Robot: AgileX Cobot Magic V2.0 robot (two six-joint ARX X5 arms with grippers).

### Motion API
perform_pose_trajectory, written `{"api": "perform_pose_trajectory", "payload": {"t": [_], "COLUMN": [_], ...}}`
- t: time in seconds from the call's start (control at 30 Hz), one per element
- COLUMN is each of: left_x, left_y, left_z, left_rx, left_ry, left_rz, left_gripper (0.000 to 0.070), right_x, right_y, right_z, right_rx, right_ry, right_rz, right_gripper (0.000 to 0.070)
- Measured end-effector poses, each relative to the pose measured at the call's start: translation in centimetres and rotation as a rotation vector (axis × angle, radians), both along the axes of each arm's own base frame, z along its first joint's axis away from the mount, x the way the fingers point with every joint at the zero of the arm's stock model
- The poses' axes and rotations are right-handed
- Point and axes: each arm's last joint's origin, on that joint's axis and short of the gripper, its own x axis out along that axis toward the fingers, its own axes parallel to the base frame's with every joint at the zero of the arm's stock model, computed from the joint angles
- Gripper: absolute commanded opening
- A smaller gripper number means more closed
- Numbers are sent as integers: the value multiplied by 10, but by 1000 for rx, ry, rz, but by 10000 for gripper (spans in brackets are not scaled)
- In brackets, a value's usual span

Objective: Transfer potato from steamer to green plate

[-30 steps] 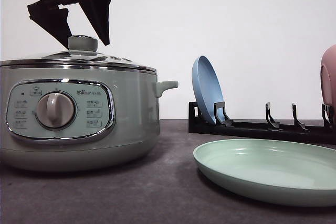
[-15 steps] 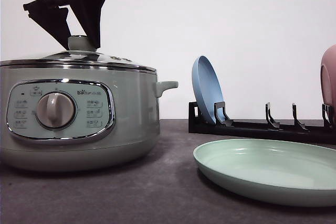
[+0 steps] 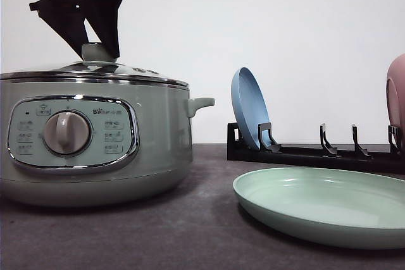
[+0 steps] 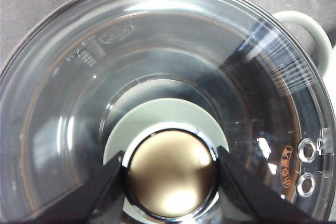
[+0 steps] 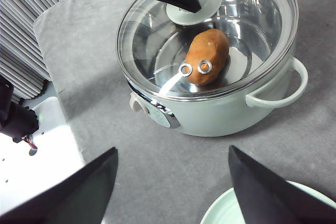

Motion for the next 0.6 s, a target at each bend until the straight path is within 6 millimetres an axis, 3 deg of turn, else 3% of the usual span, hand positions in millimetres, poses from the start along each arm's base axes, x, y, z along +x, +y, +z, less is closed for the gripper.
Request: {"api": "perform_pose_trajectory", "payload": {"t": [0.37,0.6], "left_x": [0,-18], "left_y": [1,11], "left_z": [5,37], "left_rx": [-11,-37], "left_ry": [-1,-92], "left_rz": [23,55], "left_gripper": [1,1], "right_x": [0,0], "right_y": [0,0], "right_z": [0,0], "right_rx": [0,0], "right_ry": [0,0], "right_rz": [0,0], "right_gripper": [416,416]}}
